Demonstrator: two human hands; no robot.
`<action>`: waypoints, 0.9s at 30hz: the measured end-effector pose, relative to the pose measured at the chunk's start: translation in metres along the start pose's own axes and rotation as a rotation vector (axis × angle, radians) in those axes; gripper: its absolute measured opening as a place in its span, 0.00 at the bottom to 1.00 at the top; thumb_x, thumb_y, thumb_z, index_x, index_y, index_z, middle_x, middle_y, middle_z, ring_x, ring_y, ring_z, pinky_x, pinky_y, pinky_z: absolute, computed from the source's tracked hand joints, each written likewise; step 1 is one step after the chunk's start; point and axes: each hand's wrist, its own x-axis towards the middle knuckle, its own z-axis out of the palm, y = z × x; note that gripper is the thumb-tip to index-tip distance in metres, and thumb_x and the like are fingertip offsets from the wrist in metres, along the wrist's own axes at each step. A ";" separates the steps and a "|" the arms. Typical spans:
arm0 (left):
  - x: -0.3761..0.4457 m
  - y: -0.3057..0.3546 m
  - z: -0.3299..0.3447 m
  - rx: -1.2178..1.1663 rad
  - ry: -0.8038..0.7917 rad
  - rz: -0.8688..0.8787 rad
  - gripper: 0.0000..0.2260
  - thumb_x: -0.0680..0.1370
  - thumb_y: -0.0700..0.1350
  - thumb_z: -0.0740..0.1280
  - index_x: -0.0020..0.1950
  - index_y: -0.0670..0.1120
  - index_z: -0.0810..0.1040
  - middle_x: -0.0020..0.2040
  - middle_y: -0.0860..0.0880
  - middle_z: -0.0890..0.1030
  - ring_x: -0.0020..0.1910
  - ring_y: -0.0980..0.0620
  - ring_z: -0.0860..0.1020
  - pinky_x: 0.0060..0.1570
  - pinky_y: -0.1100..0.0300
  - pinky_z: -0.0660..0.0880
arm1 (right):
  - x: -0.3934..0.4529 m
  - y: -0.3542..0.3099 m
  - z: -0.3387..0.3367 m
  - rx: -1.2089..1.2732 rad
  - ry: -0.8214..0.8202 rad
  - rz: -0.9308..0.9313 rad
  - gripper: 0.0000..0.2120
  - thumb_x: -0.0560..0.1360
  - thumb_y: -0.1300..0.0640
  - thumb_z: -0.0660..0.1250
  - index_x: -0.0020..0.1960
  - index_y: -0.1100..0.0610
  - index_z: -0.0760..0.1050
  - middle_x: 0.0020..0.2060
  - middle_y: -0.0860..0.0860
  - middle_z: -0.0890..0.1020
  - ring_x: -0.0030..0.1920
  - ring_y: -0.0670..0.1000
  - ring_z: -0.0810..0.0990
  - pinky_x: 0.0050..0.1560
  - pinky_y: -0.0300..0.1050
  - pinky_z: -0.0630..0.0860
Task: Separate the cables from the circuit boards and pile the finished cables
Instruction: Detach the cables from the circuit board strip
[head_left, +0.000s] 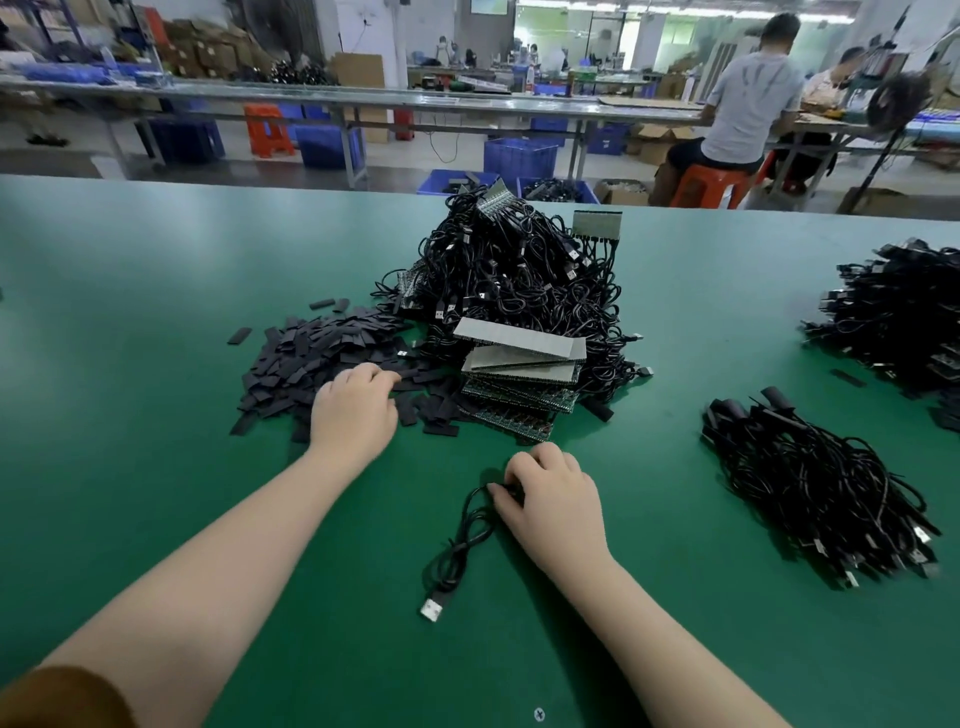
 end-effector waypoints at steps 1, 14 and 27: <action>0.004 -0.001 0.000 0.032 -0.045 0.032 0.17 0.79 0.48 0.63 0.68 0.49 0.75 0.64 0.50 0.76 0.61 0.46 0.74 0.56 0.51 0.72 | -0.003 -0.001 0.002 0.030 0.032 0.046 0.14 0.78 0.42 0.65 0.49 0.53 0.76 0.50 0.50 0.74 0.52 0.55 0.74 0.47 0.47 0.71; 0.011 0.016 0.004 0.115 -0.087 0.059 0.12 0.82 0.51 0.61 0.61 0.53 0.80 0.56 0.50 0.80 0.54 0.46 0.78 0.46 0.55 0.72 | -0.003 0.004 0.003 0.042 0.005 0.001 0.20 0.76 0.32 0.60 0.40 0.48 0.70 0.40 0.46 0.76 0.44 0.53 0.73 0.47 0.47 0.71; 0.020 0.031 0.004 -0.079 -0.202 -0.014 0.14 0.81 0.56 0.60 0.59 0.53 0.81 0.56 0.49 0.80 0.52 0.46 0.79 0.46 0.53 0.76 | 0.002 0.007 0.005 0.078 -0.007 -0.055 0.19 0.74 0.32 0.62 0.39 0.47 0.68 0.37 0.42 0.71 0.42 0.49 0.69 0.43 0.45 0.66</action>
